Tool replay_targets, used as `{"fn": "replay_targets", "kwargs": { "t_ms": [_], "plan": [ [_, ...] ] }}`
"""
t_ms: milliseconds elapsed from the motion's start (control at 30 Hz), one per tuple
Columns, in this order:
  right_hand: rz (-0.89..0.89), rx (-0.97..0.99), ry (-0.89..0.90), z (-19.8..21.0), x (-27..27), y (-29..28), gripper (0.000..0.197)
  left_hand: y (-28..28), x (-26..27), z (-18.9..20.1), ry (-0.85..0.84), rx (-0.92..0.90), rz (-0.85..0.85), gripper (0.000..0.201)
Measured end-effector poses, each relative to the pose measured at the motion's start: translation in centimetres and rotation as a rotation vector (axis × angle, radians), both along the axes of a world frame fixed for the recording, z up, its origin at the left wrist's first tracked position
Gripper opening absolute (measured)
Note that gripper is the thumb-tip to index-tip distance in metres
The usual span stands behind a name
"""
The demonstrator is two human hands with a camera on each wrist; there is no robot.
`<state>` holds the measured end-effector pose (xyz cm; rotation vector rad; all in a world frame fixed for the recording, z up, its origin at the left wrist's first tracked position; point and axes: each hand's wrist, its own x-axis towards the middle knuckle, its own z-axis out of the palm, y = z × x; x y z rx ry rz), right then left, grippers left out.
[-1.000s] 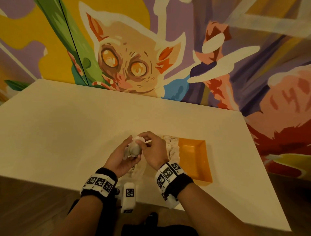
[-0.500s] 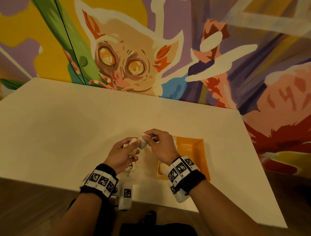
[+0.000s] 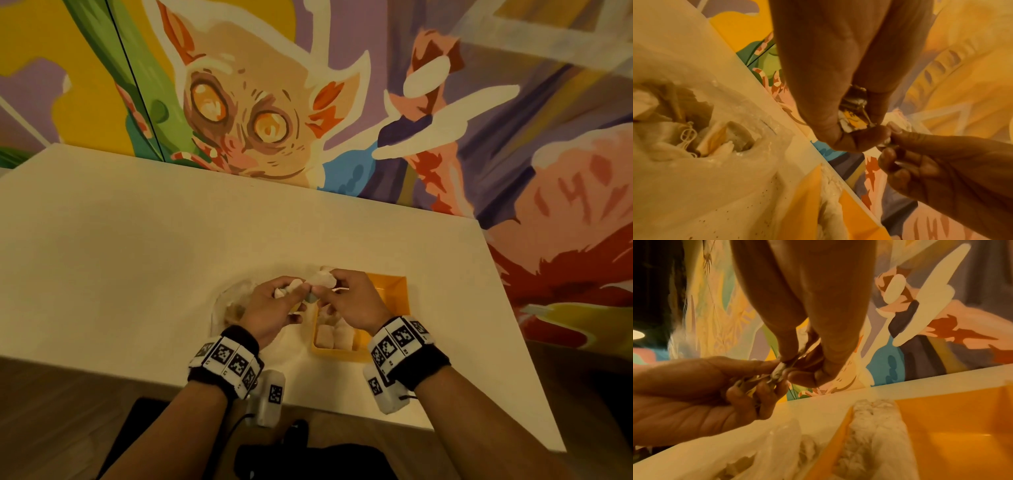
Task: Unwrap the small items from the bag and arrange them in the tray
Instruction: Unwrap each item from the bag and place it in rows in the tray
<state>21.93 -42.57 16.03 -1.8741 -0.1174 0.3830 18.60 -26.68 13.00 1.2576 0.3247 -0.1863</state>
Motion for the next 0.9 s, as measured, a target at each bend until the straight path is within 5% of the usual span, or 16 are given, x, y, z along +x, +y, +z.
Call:
{"fn": "replay_targets", "kwargs": {
  "t_ms": [367, 767, 900],
  "plan": [
    [0.246, -0.768, -0.064, -3.0, 0.0, -4.6, 0.013, -2.2, -0.5, -2.9, 0.192, 0.117, -0.123, 0.028],
    [0.143, -0.856, 0.082, -7.1, -0.2, -4.0, 0.009, -3.1, -1.0, -2.9, 0.261, 0.104, -0.107, 0.034],
    [0.085, -0.824, 0.089, -7.3, -0.5, -4.4, 0.033, -2.6, -1.2, -2.4, 0.296, 0.009, -0.078, 0.029]
  ]
}}
